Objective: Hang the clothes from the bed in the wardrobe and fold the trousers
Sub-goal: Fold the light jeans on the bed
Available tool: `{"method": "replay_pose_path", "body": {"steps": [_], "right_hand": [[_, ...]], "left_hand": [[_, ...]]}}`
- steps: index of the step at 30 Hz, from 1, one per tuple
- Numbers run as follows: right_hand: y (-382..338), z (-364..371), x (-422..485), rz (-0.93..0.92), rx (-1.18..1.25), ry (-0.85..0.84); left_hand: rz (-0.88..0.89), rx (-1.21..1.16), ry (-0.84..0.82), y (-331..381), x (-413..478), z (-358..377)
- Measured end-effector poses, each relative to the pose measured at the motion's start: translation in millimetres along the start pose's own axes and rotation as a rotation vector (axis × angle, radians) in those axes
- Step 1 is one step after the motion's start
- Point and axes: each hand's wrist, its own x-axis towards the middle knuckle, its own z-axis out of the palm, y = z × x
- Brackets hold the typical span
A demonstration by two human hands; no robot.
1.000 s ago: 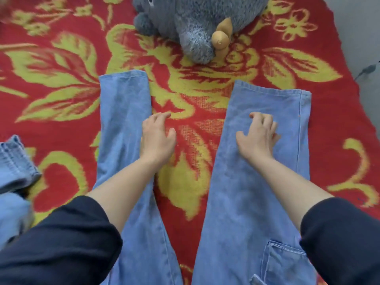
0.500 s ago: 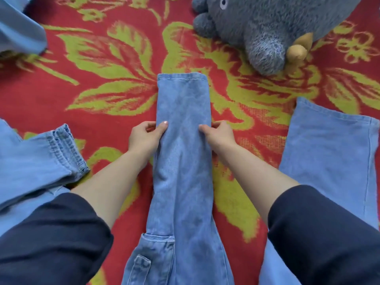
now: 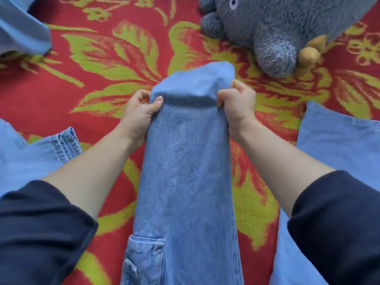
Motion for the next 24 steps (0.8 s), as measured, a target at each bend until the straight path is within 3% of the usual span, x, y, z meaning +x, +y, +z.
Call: {"method": "replay_pose_path", "body": {"steps": [4, 7, 9, 11, 14, 16, 18, 20, 22, 24], "right_hand": [[9, -12, 3, 0.389, 0.208, -0.091], [5, -20, 20, 0.44, 0.264, -0.079], [-5, -17, 28, 0.377, 0.271, 0.021], [-15, -17, 38, 0.163, 0.2, 0.166], [-24, -26, 51, -0.152, -0.182, 0.225], [-15, -33, 61, -0.251, -0.582, 0.181], [7, -42, 66, -0.224, -1.048, 0.039], [40, -49, 61, -0.225, -1.376, -0.14], [73, -54, 51, -0.287, -1.484, -0.302], [97, -59, 49, -0.299, -1.472, -0.353]], "left_hand": [[-0.164, -0.197, 0.023, -6, 10, 12], [-0.151, -0.203, 0.04, 9, 24, 22], [-0.068, -0.176, 0.031, 22, 30, 26], [-0.014, -0.121, -0.005, 31, 32, 25], [-0.004, -0.073, -0.037, 37, 38, 22], [0.041, 0.213, -0.039, 28, 49, 19], [0.079, 0.886, -0.047, 7, 59, 13], [0.122, 1.347, -0.111, -25, 56, 13], [0.173, 1.506, -0.222, -63, 44, 15], [0.216, 1.531, -0.194, -91, 37, 14]]}}
